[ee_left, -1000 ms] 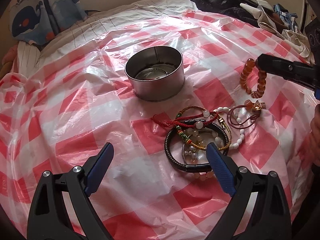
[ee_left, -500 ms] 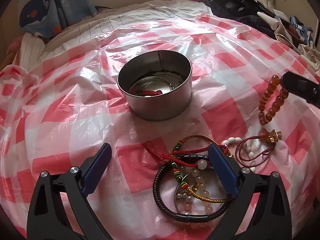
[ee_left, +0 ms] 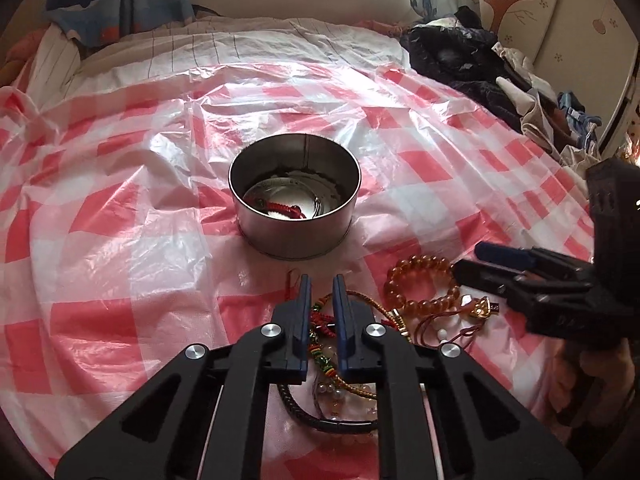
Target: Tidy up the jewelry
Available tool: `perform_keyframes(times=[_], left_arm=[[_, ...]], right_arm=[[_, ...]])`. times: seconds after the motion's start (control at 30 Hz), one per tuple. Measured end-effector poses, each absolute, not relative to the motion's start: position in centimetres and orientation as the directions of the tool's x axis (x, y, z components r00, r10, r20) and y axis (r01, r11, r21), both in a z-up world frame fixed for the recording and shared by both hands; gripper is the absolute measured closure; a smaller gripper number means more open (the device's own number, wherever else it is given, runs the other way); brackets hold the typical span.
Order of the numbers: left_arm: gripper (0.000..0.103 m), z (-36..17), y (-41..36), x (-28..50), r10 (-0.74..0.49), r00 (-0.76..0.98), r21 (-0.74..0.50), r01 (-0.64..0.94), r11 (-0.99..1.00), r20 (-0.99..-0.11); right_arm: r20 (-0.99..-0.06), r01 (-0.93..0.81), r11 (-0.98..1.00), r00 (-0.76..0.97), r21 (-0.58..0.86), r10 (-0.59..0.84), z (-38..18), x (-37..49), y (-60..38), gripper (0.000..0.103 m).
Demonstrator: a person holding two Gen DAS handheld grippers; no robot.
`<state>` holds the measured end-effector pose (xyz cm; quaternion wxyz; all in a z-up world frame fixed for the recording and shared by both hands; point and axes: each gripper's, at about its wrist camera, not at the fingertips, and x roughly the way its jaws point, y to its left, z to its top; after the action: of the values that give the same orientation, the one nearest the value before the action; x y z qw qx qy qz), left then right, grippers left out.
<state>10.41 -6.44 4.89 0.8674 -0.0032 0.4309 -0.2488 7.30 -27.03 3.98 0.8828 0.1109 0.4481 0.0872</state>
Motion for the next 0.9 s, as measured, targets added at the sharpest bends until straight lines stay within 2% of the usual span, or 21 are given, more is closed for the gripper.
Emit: perform_keyframes(times=[0.07, 0.2, 0.23, 0.27, 0.3, 0.33, 0.37, 0.5, 0.53, 0.6, 0.63, 0.67, 0.73, 0.77, 0.9], left_arm=[[0.095, 5.5, -5.9, 10.4, -0.452, 0.512, -0.243, 0.423, 0.873, -0.731], [0.094, 4.9, -5.2, 10.9, -0.438, 0.49, -0.253, 0.399, 0.881, -0.753], [0.092, 4.6, -5.2, 11.0, -0.434, 0.485, -0.257, 0.39, 0.884, -0.759], [0.079, 4.2, -5.2, 11.2, -0.436, 0.478, -0.263, 0.387, 0.884, -0.763], [0.066, 4.0, -5.4, 11.2, -0.431, 0.473, -0.259, 0.387, 0.885, -0.768], [0.039, 3.8, -5.7, 11.1, -0.413, 0.485, -0.235, 0.387, 0.892, -0.771], [0.027, 3.7, -6.0, 10.9, -0.388, 0.508, -0.201, 0.384, 0.901, -0.769], [0.025, 2.4, -7.2, 10.9, -0.356, 0.495, -0.149, 0.408, 0.901, -0.793], [0.026, 2.2, -7.5, 10.7, -0.357, 0.499, -0.14, 0.421, 0.896, -0.79], [0.043, 2.2, -8.2, 10.4, -0.369, 0.495, -0.127, 0.455, 0.881, -0.787], [0.058, 2.3, -8.3, 10.3, -0.369, 0.497, -0.121, 0.461, 0.879, -0.785], [0.077, 2.4, -8.4, 10.2, -0.375, 0.498, -0.121, 0.469, 0.875, -0.782], [0.094, 2.5, -8.4, 10.1, -0.371, 0.498, -0.116, 0.47, 0.875, -0.784], [0.1, 2.7, -8.1, 10.1, -0.374, 0.501, -0.118, 0.469, 0.875, -0.78], [0.1, 4.8, -6.3, 10.2, -0.426, 0.528, -0.193, 0.439, 0.877, -0.734]], right_arm=[[-0.807, -0.057, 0.972, 0.547, 0.228, 0.221, 2.9, 7.9, -26.1, 0.03], [-0.83, -0.102, 0.986, 0.533, 0.13, 0.165, 2.2, 8.0, -24.1, 0.027], [-0.828, -0.112, 0.985, 0.534, 0.128, 0.168, 2.2, 7.9, -23.9, 0.031], [-0.827, -0.121, 0.983, 0.532, 0.136, 0.18, 2.2, 7.8, -23.9, 0.05], [-0.826, -0.12, 0.981, 0.53, 0.15, 0.191, 2.2, 7.8, -24.0, 0.059], [-0.828, -0.116, 0.981, 0.526, 0.157, 0.195, 2.1, 7.8, -24.1, 0.089], [-0.826, -0.116, 0.978, 0.522, 0.176, 0.211, 2.0, 7.8, -24.4, 0.091], [-0.785, -0.118, 0.968, 0.568, 0.22, 0.247, 3.2, 7.1, -24.8, 0.091], [-0.767, -0.117, 0.964, 0.586, 0.239, 0.261, 3.6, 6.9, -25.1, 0.091], [-0.741, -0.11, 0.958, 0.614, 0.263, 0.274, 4.3, 6.7, -25.6, 0.091], [-0.725, -0.113, 0.954, 0.627, 0.278, 0.286, 4.6, 6.6, -25.8, 0.091], [-0.713, -0.113, 0.951, 0.638, 0.288, 0.291, 5.0, 6.5, -25.9, 0.091], [-0.695, -0.11, 0.951, 0.659, 0.288, 0.287, 5.4, 6.4, -26.0, 0.091], [-0.684, -0.112, 0.947, 0.667, 0.301, 0.296, 5.6, 6.3, -26.1, 0.091], [-0.631, -0.134, 0.936, 0.707, 0.325, 0.32, 6.8, 5.9, -26.4, 0.091]])
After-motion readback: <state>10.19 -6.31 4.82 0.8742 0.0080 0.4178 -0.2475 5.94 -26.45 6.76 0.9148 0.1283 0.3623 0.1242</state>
